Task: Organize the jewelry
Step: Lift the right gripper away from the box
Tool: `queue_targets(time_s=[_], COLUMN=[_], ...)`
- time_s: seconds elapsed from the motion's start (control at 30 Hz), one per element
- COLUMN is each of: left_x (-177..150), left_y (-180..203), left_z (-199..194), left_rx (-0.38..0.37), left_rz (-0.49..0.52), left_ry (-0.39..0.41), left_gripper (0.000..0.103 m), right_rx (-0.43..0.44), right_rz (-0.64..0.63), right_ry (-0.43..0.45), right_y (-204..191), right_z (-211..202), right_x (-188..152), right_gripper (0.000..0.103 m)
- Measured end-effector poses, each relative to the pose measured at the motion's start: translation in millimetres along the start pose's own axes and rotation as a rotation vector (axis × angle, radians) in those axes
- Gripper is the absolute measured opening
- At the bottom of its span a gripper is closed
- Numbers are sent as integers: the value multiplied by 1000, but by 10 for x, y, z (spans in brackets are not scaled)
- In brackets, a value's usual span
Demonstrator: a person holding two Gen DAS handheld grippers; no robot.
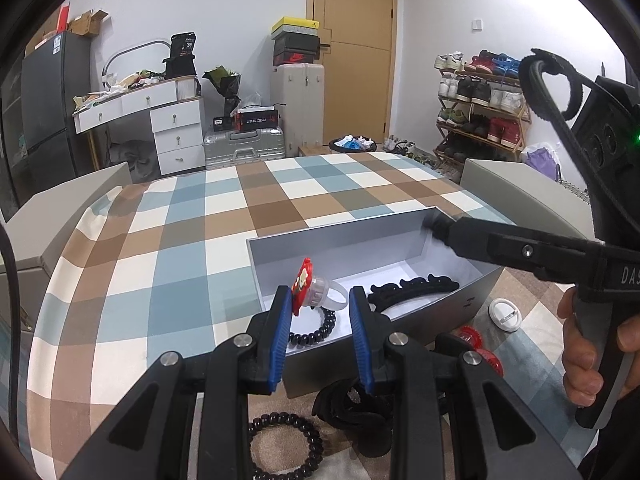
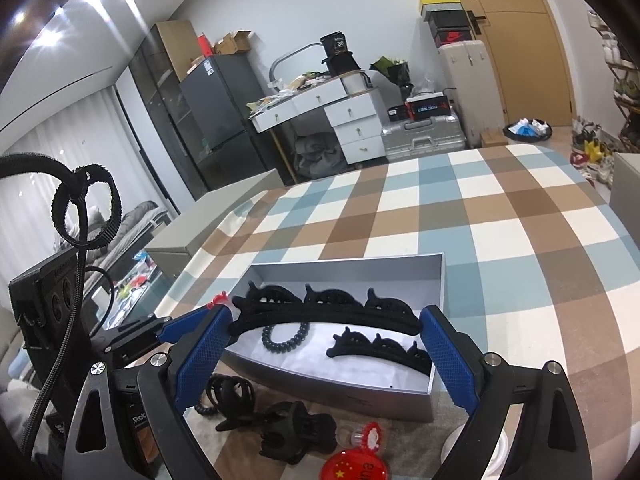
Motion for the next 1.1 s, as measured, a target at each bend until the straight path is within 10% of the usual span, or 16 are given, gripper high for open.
queue_targets(time_s=[0.47, 0.53, 0.6, 0.7, 1.1], left_x=[-6, -3, -3, -11, -2], left_y=[-3, -3, -4, -5, 5], left_z=[29, 28, 30, 25, 6], left_rx=[-2, 0, -3, -1, 0], left_rz=[-1, 0, -2, -2, -6], left_ry=[-5, -4, -4, -5, 1], left_gripper=[23, 23, 23, 23, 23], right_rx=[-29, -56, -95, -47, -63], right_rz=[-19, -57, -97, -109, 41], right_ry=[0, -12, -40, -60, 167], right_y=[9, 2, -4, -68, 56], right_z=[-38, 2, 64, 114, -238], right_x=[17, -14, -54, -110, 195], right_gripper=[96, 84, 44, 19, 14])
Point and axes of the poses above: each gripper's, at about its wrist camera, not at the fingertips, and z roughly the way its jaws point, y to its right, x to its top, the point moved 8 cm from there along z, roughly the way its jaws point, and after that the axes turned 2 degrees about -x, right-handed, at the moved point
